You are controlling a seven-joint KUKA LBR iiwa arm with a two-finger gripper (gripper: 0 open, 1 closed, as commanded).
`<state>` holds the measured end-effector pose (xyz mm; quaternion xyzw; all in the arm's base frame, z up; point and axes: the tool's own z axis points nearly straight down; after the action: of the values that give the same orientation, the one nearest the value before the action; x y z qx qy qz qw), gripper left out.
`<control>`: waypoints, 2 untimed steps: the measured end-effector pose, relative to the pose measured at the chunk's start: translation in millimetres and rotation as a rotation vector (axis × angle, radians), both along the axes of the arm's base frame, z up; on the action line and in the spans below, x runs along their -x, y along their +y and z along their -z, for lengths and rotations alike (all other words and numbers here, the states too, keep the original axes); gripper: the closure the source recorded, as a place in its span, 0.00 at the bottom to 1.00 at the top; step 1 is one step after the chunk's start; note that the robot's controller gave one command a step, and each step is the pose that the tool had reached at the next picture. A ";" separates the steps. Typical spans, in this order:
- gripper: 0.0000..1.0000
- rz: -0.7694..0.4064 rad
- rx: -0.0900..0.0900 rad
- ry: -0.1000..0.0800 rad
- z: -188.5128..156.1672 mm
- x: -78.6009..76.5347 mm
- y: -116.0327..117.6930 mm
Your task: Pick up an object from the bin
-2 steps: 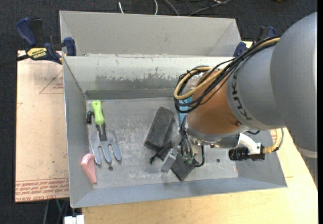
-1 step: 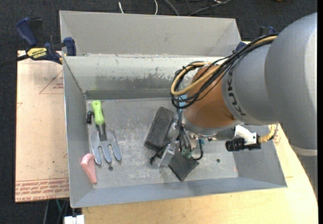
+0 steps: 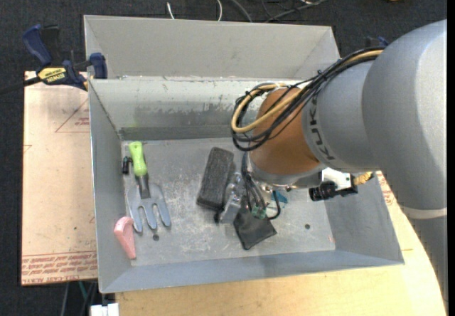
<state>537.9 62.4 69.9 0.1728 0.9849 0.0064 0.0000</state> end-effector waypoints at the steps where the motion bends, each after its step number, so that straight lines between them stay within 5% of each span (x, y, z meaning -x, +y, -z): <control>1: 1.00 0.000 0.000 0.000 0.0 0.0 0.0; 2: 1.00 -0.021 0.001 0.005 -57.8 4.4 -6.9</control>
Offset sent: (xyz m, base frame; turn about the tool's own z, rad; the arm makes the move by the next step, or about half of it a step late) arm -0.0068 -0.0173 0.1473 -0.0515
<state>533.5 55.5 127.7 0.1624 0.9867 0.0057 -0.0024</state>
